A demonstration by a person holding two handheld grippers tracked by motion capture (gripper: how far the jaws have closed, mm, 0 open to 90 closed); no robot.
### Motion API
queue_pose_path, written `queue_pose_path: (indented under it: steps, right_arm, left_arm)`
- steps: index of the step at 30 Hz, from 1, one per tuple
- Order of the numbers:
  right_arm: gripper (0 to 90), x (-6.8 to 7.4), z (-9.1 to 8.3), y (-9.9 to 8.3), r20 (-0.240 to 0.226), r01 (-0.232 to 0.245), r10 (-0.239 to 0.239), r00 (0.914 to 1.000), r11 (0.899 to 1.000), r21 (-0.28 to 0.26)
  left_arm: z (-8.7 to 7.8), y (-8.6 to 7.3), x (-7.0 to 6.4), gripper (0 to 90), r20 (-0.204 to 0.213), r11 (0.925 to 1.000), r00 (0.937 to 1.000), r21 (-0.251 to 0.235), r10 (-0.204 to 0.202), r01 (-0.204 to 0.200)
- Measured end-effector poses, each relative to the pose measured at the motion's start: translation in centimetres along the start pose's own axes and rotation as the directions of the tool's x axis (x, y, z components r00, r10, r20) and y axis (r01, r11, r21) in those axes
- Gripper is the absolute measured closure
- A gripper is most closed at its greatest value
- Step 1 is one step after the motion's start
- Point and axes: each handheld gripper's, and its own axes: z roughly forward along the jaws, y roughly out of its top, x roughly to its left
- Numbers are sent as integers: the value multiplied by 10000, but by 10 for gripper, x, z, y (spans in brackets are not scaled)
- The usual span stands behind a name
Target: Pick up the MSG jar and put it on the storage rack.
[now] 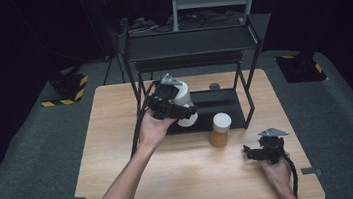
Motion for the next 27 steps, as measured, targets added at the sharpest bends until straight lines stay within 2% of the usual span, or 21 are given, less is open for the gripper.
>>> queue_pose_path:
  steps: [15, 20, 26, 27]
  right_arm:
    - [46, 0, 0, 0, -2, -12, 12, 10000, 10000, 3]
    - [46, 0, 0, 0, 1, -2, 2, 10000, 10000, 0]
    - [46, 0, 0, 0, -3, -3, 3, 10000, 10000, 1]
    - [46, 0, 0, 0, 2, -17, 17, 10000, 10000, 9]
  left_arm:
    - [-25, 69, 6, 301, -108, 9999, 9999, 90, -58, 59]
    - [-31, 96, 4, 301, -326, 9995, 9995, 308, 11, -1]
    - [-40, 126, 4, 302, -465, 9985, 9988, 508, -158, 181]
    - [-40, 126, 4, 301, -465, 9985, 9988, 508, -158, 181]
